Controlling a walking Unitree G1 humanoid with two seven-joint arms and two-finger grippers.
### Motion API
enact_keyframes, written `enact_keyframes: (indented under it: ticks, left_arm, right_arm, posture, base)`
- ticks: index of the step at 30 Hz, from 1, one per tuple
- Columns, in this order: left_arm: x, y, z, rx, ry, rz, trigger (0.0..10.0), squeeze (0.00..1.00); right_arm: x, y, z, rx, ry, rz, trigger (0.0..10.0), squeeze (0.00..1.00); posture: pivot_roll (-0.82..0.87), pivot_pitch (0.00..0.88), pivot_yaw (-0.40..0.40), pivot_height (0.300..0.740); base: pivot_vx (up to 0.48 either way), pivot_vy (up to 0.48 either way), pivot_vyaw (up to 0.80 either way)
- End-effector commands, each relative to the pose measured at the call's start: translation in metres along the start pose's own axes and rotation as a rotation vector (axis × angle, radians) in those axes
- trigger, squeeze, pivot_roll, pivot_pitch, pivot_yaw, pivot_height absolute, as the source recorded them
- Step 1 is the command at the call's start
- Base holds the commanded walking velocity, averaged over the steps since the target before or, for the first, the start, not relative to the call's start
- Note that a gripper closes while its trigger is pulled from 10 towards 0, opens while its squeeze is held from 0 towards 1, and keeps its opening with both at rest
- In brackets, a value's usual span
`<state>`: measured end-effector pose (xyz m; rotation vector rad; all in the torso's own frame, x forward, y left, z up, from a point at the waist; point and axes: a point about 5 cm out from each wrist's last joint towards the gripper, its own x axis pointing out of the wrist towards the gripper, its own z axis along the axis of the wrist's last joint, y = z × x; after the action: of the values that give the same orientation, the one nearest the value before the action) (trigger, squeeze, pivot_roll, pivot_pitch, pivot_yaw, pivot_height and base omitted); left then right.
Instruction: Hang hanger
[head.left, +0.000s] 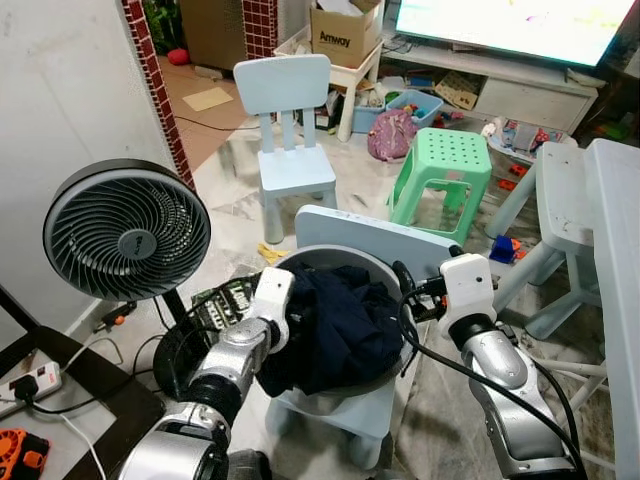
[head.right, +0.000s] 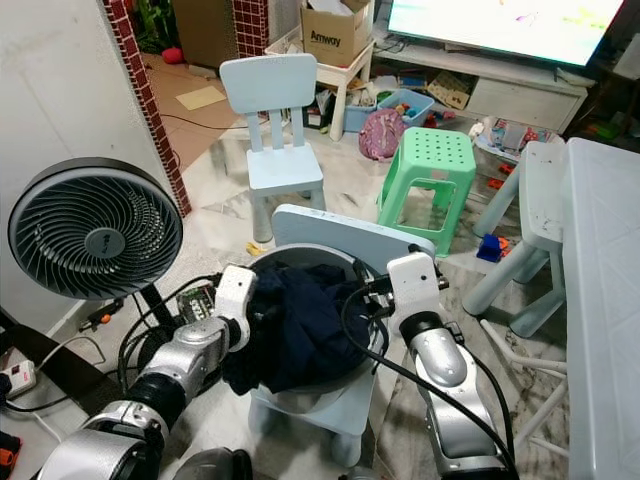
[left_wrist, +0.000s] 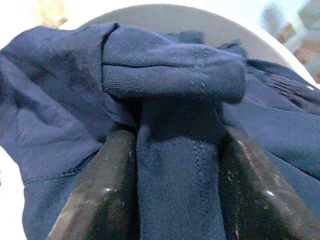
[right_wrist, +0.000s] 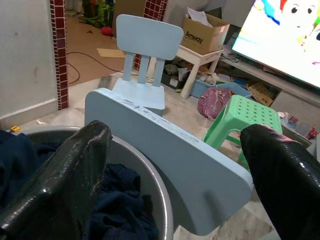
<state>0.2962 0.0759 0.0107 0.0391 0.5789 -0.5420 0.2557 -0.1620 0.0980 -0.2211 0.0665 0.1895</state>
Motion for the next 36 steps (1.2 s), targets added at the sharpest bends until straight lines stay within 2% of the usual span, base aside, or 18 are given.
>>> enact_keyframes:
  ticks: [1,8,10,14,19,21,22,23,25,26,27,30,33,34,36]
  left_arm:
    - [0.002,-0.008,0.007,0.085,-0.028,-0.058,0.0,0.0]
    - [0.003,-0.032,0.022,0.235,-0.105,-0.249,0.0,0.0]
    - [0.002,-0.034,0.022,0.254,-0.107,-0.266,0.0,0.0]
    - [0.0,-0.046,0.022,0.381,-0.115,-0.352,0.0,0.0]
    - [-0.004,-0.055,0.023,0.458,-0.128,-0.433,0.0,0.0]
    - [-0.007,-0.06,0.024,0.514,-0.135,-0.481,0.0,0.0]
    - [-0.01,-0.066,0.023,0.592,-0.133,-0.54,0.0,0.0]
    - [-0.012,-0.068,0.022,0.62,-0.132,-0.566,0.0,0.0]
    - [-0.014,-0.071,0.021,0.659,-0.132,-0.596,0.0,0.0]
    - [-0.017,-0.073,0.018,0.728,-0.123,-0.624,0.0,0.0]
    - [-0.018,-0.074,0.017,0.749,-0.119,-0.63,0.0,0.0]
    - [-0.018,-0.069,0.019,0.806,-0.13,-0.575,0.0,0.0]
    - [-0.014,-0.063,0.035,0.779,-0.22,-0.446,0.0,0.0]
    - [-0.013,-0.056,0.047,0.754,-0.274,-0.355,0.0,0.0]
    - [-0.025,-0.028,0.104,0.745,-0.517,-0.07,0.0,0.0]
  right_arm:
    - [0.002,-0.001,0.003,0.004,-0.013,-0.011,10.0,0.0]
    - [0.005,-0.003,0.005,0.004,-0.018,-0.016,10.0,0.0]
    - [0.006,-0.003,0.005,0.004,-0.019,-0.017,10.0,0.0]
    - [0.008,-0.004,0.006,0.002,-0.025,-0.023,10.0,0.0]
    - [0.009,-0.003,0.006,0.002,-0.027,-0.025,10.0,0.0]
    - [0.009,-0.003,0.005,0.001,-0.025,-0.025,10.0,0.0]
    - [0.01,-0.003,0.005,-0.001,-0.027,-0.025,10.0,0.0]
    - [0.01,-0.003,0.005,-0.002,-0.028,-0.025,10.0,0.0]
    - [0.011,-0.003,0.006,-0.004,-0.03,-0.027,10.0,0.0]
    - [0.013,-0.004,0.007,-0.005,-0.032,-0.03,10.0,0.0]
    - [0.013,-0.004,0.007,-0.005,-0.033,-0.031,10.0,0.0]
    - [0.013,-0.004,0.007,-0.006,-0.034,-0.033,10.0,0.0]
    - [0.013,-0.004,0.007,-0.006,-0.033,-0.036,10.0,0.0]
    - [0.013,-0.004,0.006,-0.005,-0.033,-0.036,10.0,0.0]
    - [0.013,-0.004,0.006,-0.004,-0.034,-0.04,10.0,0.0]
  posture:
    - [-0.1,0.0,0.002,0.74]
    - [-0.1,0.0,-0.002,0.74]
    - [-0.1,0.0,-0.002,0.74]
    - [-0.09,0.0,-0.001,0.74]
    - [-0.09,0.0,-0.002,0.74]
    - [-0.08,0.0,-0.007,0.74]
    - [-0.08,0.0,-0.011,0.74]
    - [-0.08,0.0,-0.011,0.74]
    - [-0.08,0.0,-0.012,0.74]
    - [-0.08,0.0,-0.012,0.74]
    - [-0.08,0.0,-0.012,0.74]
    - [-0.08,0.0,-0.012,0.74]
    - [-0.07,0.0,-0.012,0.74]
    - [-0.07,0.0,-0.012,0.74]
    - [-0.07,0.0,-0.012,0.74]
  base:
    - [0.0,0.0,0.0]
    - [0.0,0.0,0.0]
    - [0.0,0.0,0.0]
    - [0.0,0.0,0.0]
    - [0.0,0.0,0.0]
    - [0.0,0.0,0.0]
    - [0.0,0.0,0.0]
    - [0.0,0.0,0.0]
    - [0.0,0.0,0.0]
    - [0.0,0.0,0.0]
    - [0.0,0.0,0.0]
    - [0.0,0.0,0.0]
    - [0.0,0.0,0.0]
    - [0.0,0.0,0.0]
    - [0.0,0.0,0.0]
